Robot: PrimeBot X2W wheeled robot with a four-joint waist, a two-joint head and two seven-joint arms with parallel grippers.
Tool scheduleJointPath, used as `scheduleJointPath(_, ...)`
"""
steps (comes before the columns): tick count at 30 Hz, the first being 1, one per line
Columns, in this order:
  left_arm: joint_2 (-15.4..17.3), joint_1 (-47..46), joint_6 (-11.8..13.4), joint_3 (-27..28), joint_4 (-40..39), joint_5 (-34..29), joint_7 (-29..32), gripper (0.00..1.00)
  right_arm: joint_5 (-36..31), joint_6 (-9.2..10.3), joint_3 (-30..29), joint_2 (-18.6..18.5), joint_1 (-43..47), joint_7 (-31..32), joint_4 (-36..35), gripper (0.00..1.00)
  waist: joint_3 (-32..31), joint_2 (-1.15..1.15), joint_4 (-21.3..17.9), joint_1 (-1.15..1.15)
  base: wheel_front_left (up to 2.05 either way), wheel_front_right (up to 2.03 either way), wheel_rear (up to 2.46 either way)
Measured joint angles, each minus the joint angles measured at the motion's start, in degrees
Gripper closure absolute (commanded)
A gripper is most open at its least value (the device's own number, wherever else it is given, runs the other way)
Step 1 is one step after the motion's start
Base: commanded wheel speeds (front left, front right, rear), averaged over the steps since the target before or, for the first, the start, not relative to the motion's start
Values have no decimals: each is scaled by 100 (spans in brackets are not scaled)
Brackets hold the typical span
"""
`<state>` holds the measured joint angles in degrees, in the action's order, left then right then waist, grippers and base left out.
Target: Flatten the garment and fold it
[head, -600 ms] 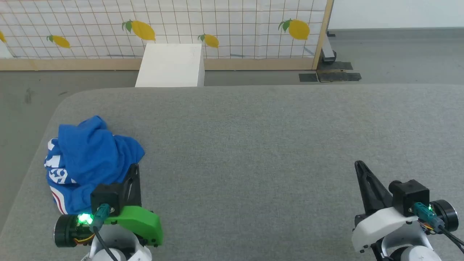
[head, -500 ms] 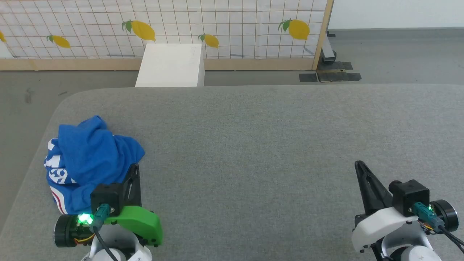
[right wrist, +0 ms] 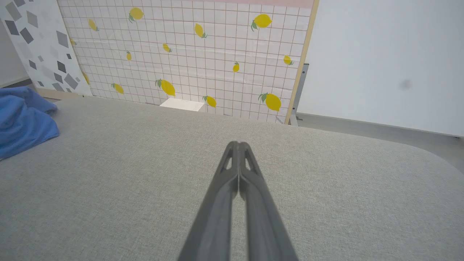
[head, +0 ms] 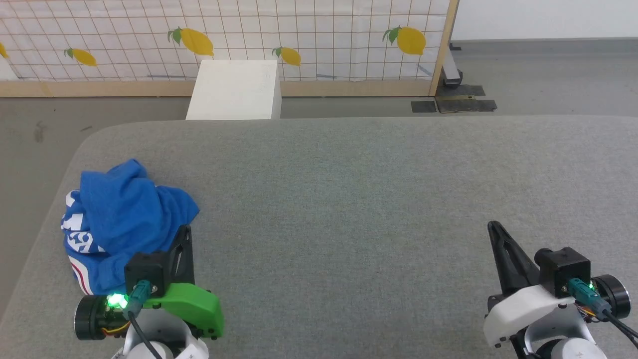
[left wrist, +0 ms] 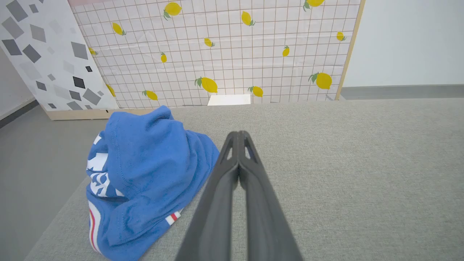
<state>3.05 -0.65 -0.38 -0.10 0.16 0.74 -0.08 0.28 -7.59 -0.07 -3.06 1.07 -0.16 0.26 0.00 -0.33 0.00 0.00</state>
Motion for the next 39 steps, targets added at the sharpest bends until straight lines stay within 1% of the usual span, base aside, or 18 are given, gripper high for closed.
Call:
scheduleJointPath(36, 0, 0, 0, 0, 0, 0, 0, 100, 0, 0, 0, 0, 0, 0, 0, 100, 0, 0, 0, 0, 0, 0, 0)
scheduleJointPath(37, 0, 0, 0, -1, 0, 0, 0, 0, 0, 0, 0, 0, 0, 0, 0, 0, 0, 0, 0, 0, 0, 0, 0)
scheduleJointPath(39, 1, -1, -1, -9, 1, 25, 0, 0, 1, 0, -2, -2, 3, 0, 3, 0, 0, 0, 0, 0, 0, 0, 0)
